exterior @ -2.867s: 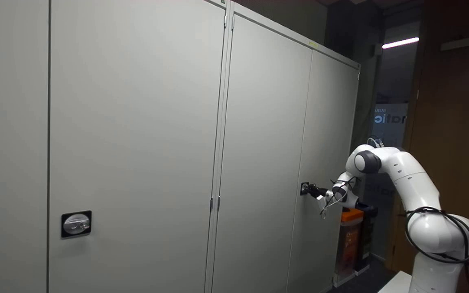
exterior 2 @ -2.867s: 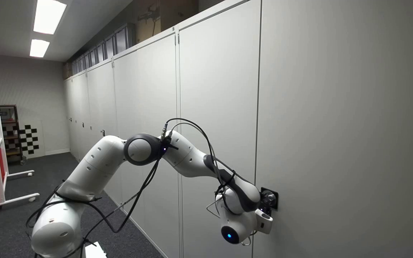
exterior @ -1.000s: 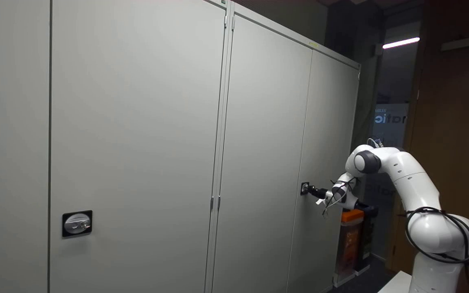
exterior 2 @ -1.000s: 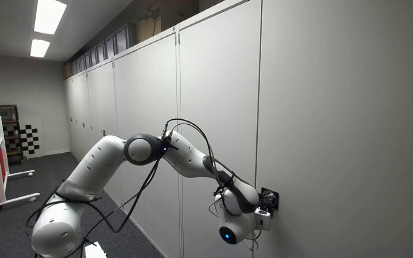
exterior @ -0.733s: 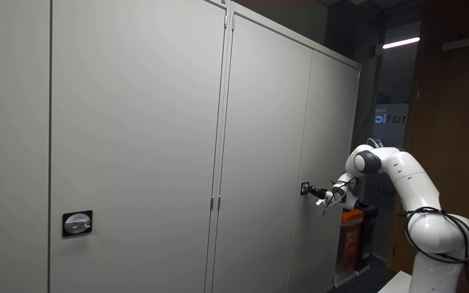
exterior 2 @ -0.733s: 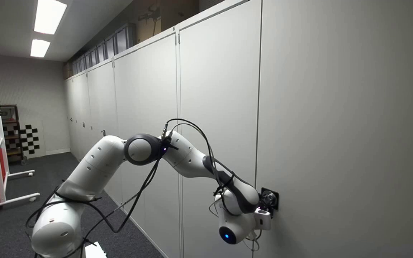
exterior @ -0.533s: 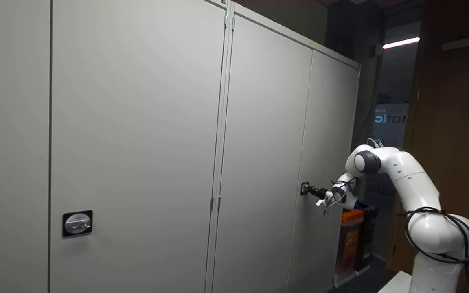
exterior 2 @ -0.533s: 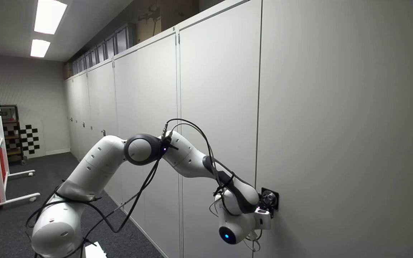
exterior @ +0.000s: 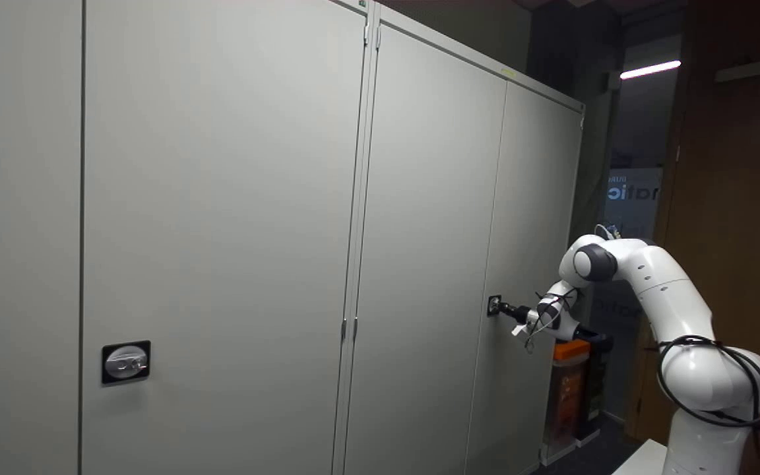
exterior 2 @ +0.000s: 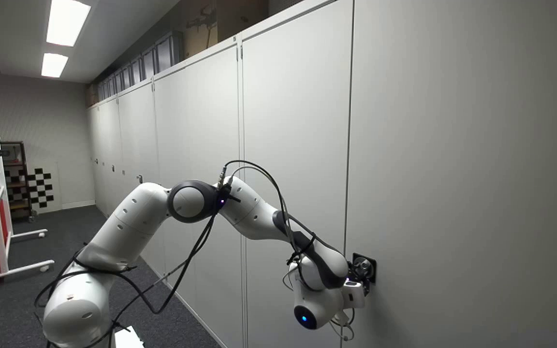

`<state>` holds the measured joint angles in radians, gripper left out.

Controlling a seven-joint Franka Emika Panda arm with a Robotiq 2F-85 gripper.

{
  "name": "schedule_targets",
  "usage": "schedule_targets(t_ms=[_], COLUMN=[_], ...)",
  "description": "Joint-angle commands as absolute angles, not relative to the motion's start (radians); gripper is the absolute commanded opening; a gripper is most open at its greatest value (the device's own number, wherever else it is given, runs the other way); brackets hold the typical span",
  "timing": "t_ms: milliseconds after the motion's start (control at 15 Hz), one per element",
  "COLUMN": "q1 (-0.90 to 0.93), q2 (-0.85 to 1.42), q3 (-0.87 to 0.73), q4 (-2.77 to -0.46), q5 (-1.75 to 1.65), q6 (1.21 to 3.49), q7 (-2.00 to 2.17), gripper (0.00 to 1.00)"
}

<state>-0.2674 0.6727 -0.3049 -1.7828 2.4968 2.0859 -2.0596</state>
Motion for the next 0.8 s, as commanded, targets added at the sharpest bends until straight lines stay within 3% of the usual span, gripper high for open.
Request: schedule_targets(t_ms=[0,733], q1=[-0.277,-0.278], q2=[0.698,0.697], q3=[-0.325,-0.328], q4=[-1.724,-1.725], q5=[2.567,2.574], q6=[2.140,2.136], q7=[-2.114,-2.234], gripper=[0.08,0.08])
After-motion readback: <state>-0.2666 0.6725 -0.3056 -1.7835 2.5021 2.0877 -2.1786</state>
